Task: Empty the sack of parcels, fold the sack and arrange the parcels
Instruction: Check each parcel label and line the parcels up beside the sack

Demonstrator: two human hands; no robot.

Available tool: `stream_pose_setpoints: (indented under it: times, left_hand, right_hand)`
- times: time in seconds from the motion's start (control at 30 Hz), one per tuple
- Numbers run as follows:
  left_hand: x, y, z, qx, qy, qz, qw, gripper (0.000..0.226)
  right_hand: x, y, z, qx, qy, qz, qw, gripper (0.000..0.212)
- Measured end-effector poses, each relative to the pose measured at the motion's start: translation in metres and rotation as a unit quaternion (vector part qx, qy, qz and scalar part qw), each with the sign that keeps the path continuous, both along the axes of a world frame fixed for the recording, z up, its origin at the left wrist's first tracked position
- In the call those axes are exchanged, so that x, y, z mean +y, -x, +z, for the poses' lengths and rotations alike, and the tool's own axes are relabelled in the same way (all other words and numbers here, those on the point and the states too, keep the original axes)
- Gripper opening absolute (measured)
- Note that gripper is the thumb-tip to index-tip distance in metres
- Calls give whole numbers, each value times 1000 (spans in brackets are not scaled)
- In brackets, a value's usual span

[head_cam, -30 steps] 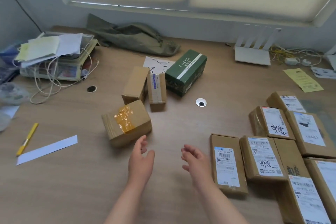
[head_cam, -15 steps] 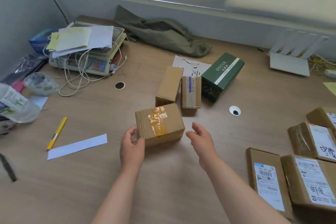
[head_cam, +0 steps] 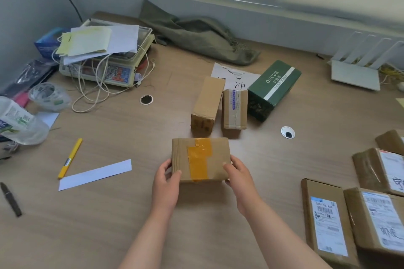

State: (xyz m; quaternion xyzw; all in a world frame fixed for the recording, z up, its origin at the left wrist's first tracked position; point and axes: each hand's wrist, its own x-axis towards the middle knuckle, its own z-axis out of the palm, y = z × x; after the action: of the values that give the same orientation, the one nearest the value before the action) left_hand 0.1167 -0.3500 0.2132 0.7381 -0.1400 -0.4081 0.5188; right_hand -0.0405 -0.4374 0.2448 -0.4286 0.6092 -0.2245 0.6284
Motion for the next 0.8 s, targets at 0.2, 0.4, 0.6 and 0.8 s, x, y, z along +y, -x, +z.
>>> stream_pose_setpoints:
  times: [0.2,0.4,0.6,0.8]
  left_hand:
    - [26,23,5,30,14,64,997,10]
    - [44,63,36,81,74,59,992,32]
    - [54,106,64,96,98,1,990,34]
    - [56,151,80,92,114,-62,987,34]
  right_hand:
    - [31,35,-1,-10,-26,-64,998,34]
    - [56,81,25,-46,-6,-55,997,60]
    - [68,141,58,-73,24,-30,997,34]
    - [72,194,70,-63,14,-52,997,27]
